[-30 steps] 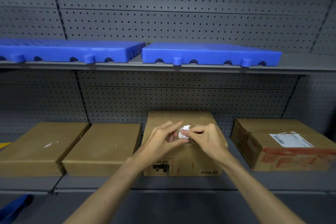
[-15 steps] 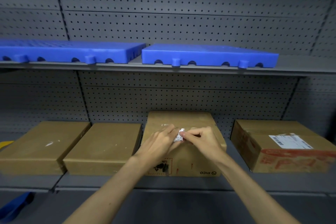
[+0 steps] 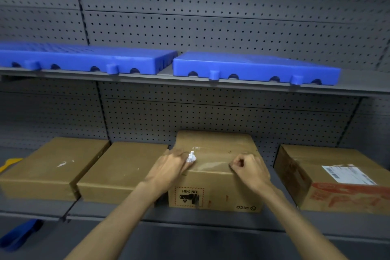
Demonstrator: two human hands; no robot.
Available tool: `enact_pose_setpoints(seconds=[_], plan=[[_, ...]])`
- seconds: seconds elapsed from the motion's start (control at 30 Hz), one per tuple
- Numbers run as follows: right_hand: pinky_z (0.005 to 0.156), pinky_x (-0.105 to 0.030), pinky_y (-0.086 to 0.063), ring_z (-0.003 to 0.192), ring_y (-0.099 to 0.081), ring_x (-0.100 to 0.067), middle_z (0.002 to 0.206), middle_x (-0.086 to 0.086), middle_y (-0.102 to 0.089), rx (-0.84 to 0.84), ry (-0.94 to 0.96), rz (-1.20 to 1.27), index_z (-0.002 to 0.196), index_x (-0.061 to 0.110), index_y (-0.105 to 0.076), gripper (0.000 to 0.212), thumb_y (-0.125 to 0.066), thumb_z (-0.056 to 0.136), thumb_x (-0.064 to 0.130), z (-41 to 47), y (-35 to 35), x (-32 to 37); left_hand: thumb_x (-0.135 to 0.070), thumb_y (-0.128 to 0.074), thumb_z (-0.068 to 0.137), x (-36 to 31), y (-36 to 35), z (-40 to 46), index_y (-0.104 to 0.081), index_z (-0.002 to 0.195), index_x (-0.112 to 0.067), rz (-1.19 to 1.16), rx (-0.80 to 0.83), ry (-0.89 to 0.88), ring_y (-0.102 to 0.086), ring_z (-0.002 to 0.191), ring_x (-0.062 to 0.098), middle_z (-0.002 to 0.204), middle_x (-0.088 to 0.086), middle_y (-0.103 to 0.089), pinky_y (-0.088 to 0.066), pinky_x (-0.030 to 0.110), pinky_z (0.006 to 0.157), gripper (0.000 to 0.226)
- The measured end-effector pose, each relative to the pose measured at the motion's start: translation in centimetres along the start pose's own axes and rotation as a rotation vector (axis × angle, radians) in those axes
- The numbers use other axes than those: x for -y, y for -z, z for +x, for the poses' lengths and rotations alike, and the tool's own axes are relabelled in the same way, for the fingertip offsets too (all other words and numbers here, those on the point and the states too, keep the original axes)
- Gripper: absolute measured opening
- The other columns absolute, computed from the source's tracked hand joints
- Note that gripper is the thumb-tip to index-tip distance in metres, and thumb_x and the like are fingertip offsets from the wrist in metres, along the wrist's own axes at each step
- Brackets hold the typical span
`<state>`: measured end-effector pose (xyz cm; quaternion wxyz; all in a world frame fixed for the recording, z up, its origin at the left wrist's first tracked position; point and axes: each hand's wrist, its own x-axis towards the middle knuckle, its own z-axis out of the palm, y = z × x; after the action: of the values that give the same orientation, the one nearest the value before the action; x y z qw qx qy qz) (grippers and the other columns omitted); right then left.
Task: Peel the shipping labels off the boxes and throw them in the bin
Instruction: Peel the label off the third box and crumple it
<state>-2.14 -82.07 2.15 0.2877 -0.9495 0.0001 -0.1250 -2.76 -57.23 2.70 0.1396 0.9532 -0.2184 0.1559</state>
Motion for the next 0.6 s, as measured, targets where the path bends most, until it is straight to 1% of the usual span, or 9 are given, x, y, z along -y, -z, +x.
enact_pose_setpoints(seconds=[0.07,0.13,0.2,0.23,0.33,0.4,0.47,0.53,0.6], plan=[[0.062,-0.025,-0.041,0.081,-0.056,-0.014,0.082,0.003,-0.061,0.014,0.033,-0.075,0.07,0.015,-0.063,0.015,-0.065,0.083,0.02,0.7,-1.2,0.5,-0.039,-0.039,0.102,0.3,-0.8,0.0,-0.06,0.106,-0.014,-0.015,0.031,0.015,-0.058,0.083,0.013,0.096,0.0,-0.059,-0.049,0.024,0.081,0.034],[0.075,-0.027,-0.044,0.092,-0.055,-0.015,0.086,0.001,-0.063,0.031,0.088,-0.098,0.07,0.015,-0.062,0.013,-0.064,0.083,0.018,1.3,-2.5,1.5,-0.036,-0.044,0.101,0.6,-1.2,0.1,-0.059,0.097,-0.015,-0.029,0.043,0.032,-0.056,0.079,0.012,0.091,-0.003,-0.057,-0.047,0.022,0.074,0.026],[0.09,-0.026,-0.043,0.102,-0.051,-0.013,0.095,0.001,-0.063,0.077,0.146,-0.078,0.073,0.015,-0.062,0.012,-0.063,0.085,0.015,1.8,-4.1,3.0,-0.036,-0.047,0.1,0.8,-1.1,0.4,-0.06,0.092,-0.015,-0.027,0.044,0.038,-0.055,0.077,0.013,0.087,-0.003,-0.056,-0.046,0.024,0.071,0.025],[0.091,-0.026,-0.042,0.102,-0.05,-0.013,0.098,0.001,-0.061,0.097,0.178,-0.055,0.076,0.014,-0.061,0.01,-0.063,0.086,0.015,2.0,-4.8,4.0,-0.037,-0.048,0.099,0.8,-1.1,0.4,-0.06,0.091,-0.015,-0.02,0.043,0.039,-0.054,0.076,0.013,0.086,-0.003,-0.056,-0.045,0.025,0.07,0.026],[0.081,-0.028,-0.044,0.095,-0.05,-0.016,0.099,0.0,-0.057,0.103,0.291,-0.04,0.082,0.014,-0.06,0.007,-0.063,0.088,0.017,2.5,-6.2,6.5,-0.037,-0.05,0.098,0.8,-1.0,0.3,-0.059,0.086,-0.014,-0.03,0.046,0.041,-0.053,0.072,0.014,0.082,-0.003,-0.056,-0.042,0.026,0.067,0.028],[0.076,-0.026,-0.041,0.093,-0.05,-0.016,0.101,0.0,-0.056,0.096,0.295,-0.065,0.081,0.012,-0.059,0.009,-0.062,0.088,0.017,3.0,-6.4,6.6,-0.038,-0.05,0.098,1.1,-1.1,0.1,-0.058,0.083,-0.015,-0.065,0.053,0.056,-0.054,0.072,0.015,0.081,-0.003,-0.056,-0.044,0.028,0.068,0.029],[0.07,-0.022,-0.043,0.086,-0.053,-0.013,0.099,0.001,-0.057,0.113,0.205,-0.106,0.077,0.011,-0.055,0.014,-0.06,0.089,0.015,3.6,-5.4,5.1,-0.042,-0.049,0.098,1.5,-1.1,0.0,-0.059,0.084,-0.016,-0.09,0.065,0.073,-0.055,0.073,0.015,0.08,-0.003,-0.057,-0.047,0.032,0.071,0.031],[0.058,-0.023,-0.046,0.07,-0.058,-0.012,0.083,0.0,-0.06,0.096,0.083,-0.172,0.071,0.014,-0.055,0.02,-0.058,0.091,0.013,4.1,-3.6,2.6,-0.045,-0.049,0.097,1.8,-1.0,0.1,-0.062,0.087,-0.017,-0.116,0.069,0.083,-0.055,0.072,0.014,0.079,-0.004,-0.058,-0.048,0.034,0.073,0.033],[0.055,-0.026,-0.04,0.067,-0.059,-0.017,0.074,0.001,-0.059,0.01,0.014,-0.282,0.07,0.015,-0.056,0.022,-0.06,0.092,0.018,4.5,-1.8,0.4,-0.047,-0.048,0.097,1.7,-1.0,0.3,-0.063,0.086,-0.017,-0.121,0.065,0.091,-0.055,0.072,0.014,0.078,-0.004,-0.059,-0.048,0.036,0.075,0.035]])
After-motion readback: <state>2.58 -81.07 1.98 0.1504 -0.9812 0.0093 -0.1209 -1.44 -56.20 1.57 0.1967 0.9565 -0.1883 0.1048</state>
